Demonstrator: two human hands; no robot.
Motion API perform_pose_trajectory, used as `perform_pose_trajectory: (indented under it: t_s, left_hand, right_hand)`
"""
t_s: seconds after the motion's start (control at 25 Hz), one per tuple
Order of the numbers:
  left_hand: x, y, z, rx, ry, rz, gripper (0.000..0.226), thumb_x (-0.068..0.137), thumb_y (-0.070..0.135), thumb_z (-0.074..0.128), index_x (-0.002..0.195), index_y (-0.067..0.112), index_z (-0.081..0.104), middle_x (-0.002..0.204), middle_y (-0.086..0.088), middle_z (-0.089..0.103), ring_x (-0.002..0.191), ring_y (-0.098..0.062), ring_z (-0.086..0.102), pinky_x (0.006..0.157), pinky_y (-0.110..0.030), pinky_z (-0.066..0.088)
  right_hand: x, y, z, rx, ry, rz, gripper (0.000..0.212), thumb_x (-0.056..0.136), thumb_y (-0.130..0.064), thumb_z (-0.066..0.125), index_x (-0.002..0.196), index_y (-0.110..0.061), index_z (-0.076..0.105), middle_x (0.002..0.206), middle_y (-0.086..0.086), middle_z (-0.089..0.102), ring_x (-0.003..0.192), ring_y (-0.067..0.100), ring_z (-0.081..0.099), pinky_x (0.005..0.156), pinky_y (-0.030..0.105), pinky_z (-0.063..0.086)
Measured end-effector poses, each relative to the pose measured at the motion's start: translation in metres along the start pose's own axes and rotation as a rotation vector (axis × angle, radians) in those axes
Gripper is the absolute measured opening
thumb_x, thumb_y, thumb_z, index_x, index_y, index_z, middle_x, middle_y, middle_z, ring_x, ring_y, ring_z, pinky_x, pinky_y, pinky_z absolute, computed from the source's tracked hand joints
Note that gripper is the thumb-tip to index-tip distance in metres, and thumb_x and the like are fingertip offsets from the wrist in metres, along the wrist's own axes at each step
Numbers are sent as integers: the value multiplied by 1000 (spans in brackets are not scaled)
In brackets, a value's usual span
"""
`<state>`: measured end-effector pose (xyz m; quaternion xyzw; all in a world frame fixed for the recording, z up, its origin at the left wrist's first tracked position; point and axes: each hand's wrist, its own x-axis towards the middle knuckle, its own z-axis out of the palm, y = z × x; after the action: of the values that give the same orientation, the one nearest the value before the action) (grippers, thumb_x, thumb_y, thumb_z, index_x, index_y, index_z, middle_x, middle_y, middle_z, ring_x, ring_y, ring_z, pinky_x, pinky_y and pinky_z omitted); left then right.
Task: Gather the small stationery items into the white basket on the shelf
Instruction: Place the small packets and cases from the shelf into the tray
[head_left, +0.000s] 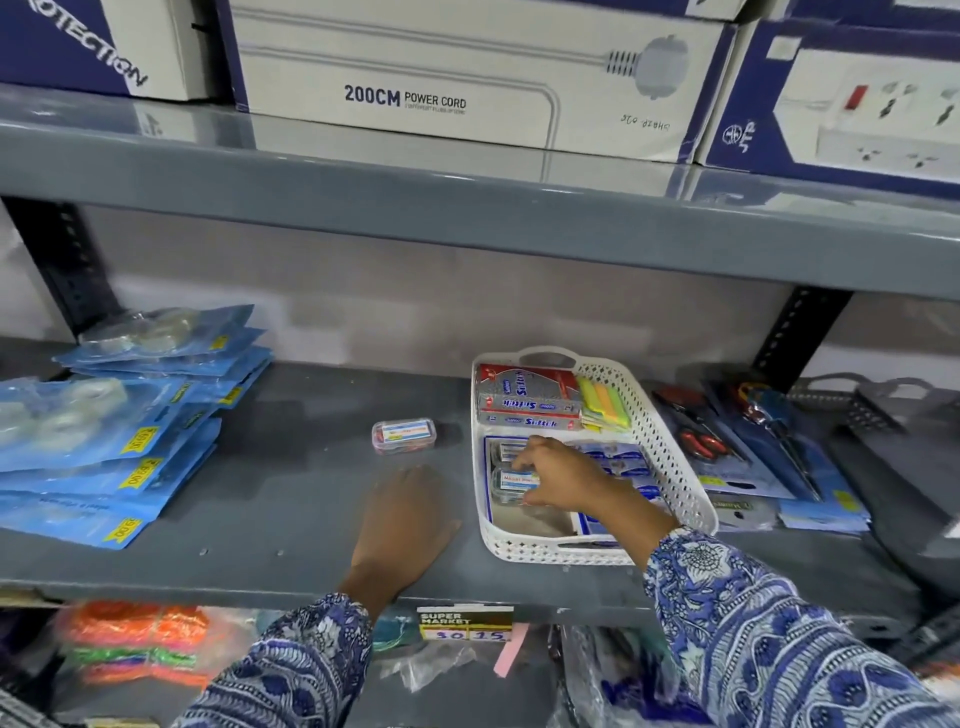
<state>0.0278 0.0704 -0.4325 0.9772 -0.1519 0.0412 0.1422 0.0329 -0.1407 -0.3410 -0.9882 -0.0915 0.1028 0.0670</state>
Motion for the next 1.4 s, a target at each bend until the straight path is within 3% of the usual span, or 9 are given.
perform_pose_trajectory:
  t_s: [0.68, 0.88, 0.96, 1.08, 1.24, 1.4]
  left_hand:
    - [-2, 1, -3, -10, -5, -4, 91, 67, 68, 8, 143, 22, 28, 156, -2, 23, 144, -22, 16, 118, -43, 10]
    - [-3, 3, -5, 9, -49, -18, 80, 77, 65, 17, 144, 22, 24, 157, -2, 19, 145, -21, 12, 119, -43, 8]
    - [-3, 3, -5, 14, -59, -22, 71, 85, 60, 29, 144, 22, 23, 158, -2, 16, 145, -21, 10, 119, -43, 7]
    - [-3, 2, -6, 19, -64, -12, 78, 78, 63, 19, 144, 21, 23, 158, -2, 16, 145, -20, 9, 119, -43, 6]
    - [-2, 0, -4, 11, -45, 5, 85, 72, 64, 14, 144, 20, 24, 157, -4, 17, 146, -21, 9, 118, -44, 6]
    - [0, -1, -2, 22, -55, 2, 86, 71, 64, 13, 144, 20, 23, 158, -4, 15, 146, -22, 9, 118, -44, 6]
  right_hand:
    - [-2, -4, -3, -142, 11, -40, 42, 83, -21, 67, 124, -21, 58, 126, 4, 53, 113, 27, 57, 84, 35, 48]
    - [38, -47, -33, 151, 295, -82, 32, 88, -8, 58, 119, -12, 63, 125, 9, 61, 108, 28, 61, 87, 35, 48]
    - [71, -72, -32, 124, 261, -158, 33, 87, -6, 60, 120, -11, 62, 126, 10, 61, 112, 28, 59, 93, 36, 48]
    - [113, -97, -14, 45, 128, -208, 41, 85, -5, 61, 126, -10, 57, 133, 11, 56, 122, 30, 53, 102, 39, 45]
    - [134, -102, 7, -69, 18, -215, 48, 80, -10, 70, 125, -8, 56, 129, 13, 58, 118, 32, 56, 97, 41, 48]
    - [141, -97, 11, -64, 54, -268, 41, 78, -7, 71, 117, -8, 62, 122, 13, 62, 115, 31, 57, 93, 38, 48]
